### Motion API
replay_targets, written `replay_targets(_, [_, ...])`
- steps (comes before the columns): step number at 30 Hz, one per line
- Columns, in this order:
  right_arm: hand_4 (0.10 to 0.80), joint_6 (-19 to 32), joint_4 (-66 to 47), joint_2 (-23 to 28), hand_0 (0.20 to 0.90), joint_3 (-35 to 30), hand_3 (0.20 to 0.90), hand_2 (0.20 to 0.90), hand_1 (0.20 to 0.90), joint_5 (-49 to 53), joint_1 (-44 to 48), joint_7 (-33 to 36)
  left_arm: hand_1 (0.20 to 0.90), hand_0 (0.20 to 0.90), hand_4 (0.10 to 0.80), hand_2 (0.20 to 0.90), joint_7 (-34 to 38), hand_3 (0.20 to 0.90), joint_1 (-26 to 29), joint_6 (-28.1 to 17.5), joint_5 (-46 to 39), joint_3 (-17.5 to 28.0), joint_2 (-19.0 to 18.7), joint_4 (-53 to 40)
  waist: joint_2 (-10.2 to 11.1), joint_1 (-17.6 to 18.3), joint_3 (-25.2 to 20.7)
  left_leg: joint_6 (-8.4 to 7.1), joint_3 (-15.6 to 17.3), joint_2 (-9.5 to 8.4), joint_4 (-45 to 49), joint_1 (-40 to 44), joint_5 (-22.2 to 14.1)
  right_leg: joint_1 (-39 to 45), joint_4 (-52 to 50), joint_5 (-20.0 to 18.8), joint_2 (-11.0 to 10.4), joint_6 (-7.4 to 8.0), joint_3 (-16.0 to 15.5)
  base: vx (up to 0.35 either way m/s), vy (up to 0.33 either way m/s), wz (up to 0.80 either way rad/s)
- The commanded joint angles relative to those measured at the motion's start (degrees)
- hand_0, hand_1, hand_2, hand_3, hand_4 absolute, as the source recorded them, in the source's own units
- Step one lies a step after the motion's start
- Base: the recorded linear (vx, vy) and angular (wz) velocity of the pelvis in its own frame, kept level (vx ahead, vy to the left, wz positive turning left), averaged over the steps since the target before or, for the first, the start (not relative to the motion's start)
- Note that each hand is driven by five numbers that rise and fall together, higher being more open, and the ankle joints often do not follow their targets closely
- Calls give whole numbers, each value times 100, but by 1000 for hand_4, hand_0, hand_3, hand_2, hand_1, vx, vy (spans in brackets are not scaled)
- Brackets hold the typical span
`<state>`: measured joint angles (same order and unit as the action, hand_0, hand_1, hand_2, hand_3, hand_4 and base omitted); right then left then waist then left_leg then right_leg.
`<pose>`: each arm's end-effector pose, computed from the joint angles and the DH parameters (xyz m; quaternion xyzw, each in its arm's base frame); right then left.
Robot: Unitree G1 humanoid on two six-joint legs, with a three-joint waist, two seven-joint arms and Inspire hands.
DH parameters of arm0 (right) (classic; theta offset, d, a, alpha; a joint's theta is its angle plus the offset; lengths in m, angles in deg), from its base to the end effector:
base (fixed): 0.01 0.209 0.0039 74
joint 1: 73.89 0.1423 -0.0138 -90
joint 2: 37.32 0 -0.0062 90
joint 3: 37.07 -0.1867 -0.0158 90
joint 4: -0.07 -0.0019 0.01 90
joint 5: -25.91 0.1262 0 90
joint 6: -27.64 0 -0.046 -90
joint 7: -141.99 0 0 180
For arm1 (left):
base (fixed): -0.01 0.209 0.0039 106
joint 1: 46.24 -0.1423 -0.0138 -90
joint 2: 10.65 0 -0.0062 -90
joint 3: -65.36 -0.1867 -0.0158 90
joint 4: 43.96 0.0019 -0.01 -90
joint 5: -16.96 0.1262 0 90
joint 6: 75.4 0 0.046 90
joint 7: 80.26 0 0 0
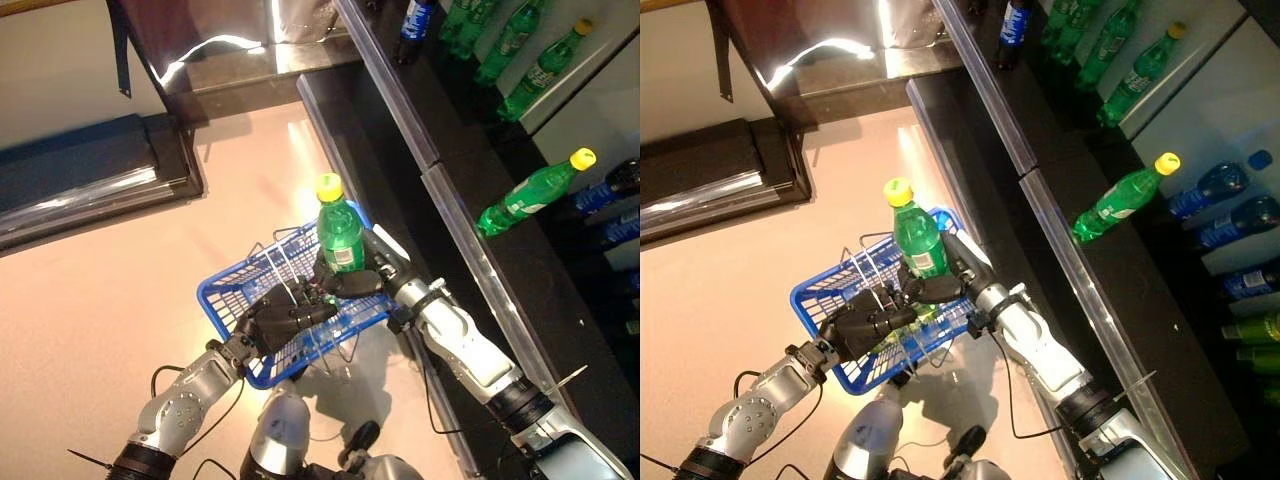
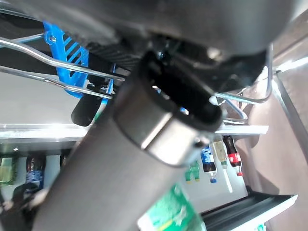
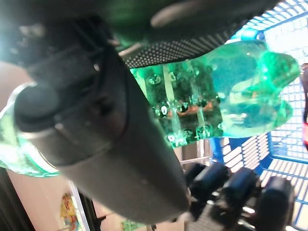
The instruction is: Pick up the drink and place into the basket.
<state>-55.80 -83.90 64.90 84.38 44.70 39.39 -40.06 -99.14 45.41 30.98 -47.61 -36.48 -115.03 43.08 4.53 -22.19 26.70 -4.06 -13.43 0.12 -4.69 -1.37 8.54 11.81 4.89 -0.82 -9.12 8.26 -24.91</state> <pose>0.2454 -0.1394 0.0882 -0.1307 -0.0918 0.2833 0.9456 0.1907 0.2009 0.0521 -0.3026 0.1337 -0.2886 0.8985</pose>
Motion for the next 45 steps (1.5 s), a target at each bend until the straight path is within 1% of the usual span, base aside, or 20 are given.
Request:
replay_targets(1, [100, 541, 37, -248, 300, 501, 200, 300, 300, -310, 142, 239, 300, 300, 100, 300, -1815, 200, 559, -757, -741, -255, 634, -2053, -12, 85, -2117, -21, 65, 10, -31, 230, -398, 119, -226, 102, -43, 11, -203, 0, 0, 0])
replay_targets(9, [100, 420, 680, -285, 300, 667, 200, 300, 300, -833, 174, 516, 300, 300, 100, 300, -2065, 200, 624, -621, -834, -270, 564, -2254, -13, -34, -2089, -38, -69, 0, -31, 184, -368, 154, -211, 98, -54, 15, -282, 1, -5, 3])
replay_targets(24, [100, 70, 1223, -283, 300, 811, 200, 300, 300, -1865, 442, 922, 300, 300, 100, 300, -2421, 200, 716, -377, -875, -328, 550, -2591, 2, -215, -2089, -77, -260, -9, -31, 147, -365, 163, -203, 119, -37, -7, -350, -4, -4, 5])
replay_targets(28, [100, -5, 1229, -300, 300, 897, 200, 300, 300, -2170, 536, 916, 300, 300, 100, 300, -2435, 200, 774, -319, -863, -388, 549, -2666, 1, -227, -2107, -80, -287, -12, -31, 145, -362, 174, -183, 112, -26, -8, -351, -7, -2, 4])
replay_targets(40, [100, -350, 1055, -115, 300, 1255, 200, 300, 300, -3219, 1121, 742, 300, 300, 100, 300, -2570, 200, 959, -241, -791, -562, 535, -2701, -7, -253, -2127, -83, -316, -31, -31, 131, -336, 165, -170, 86, -21, -10, -363, -3, -1, 2])
replay_targets(45, [100, -481, 1090, -96, 300, 1390, 200, 300, 300, -3220, 1319, 714, 300, 300, 100, 300, -2601, 200, 1035, -287, -793, -666, 516, -2731, -5, -280, -2123, -81, -346, -39, -31, 114, -330, 162, -165, 89, -20, -17, -378, 0, 0, 0])
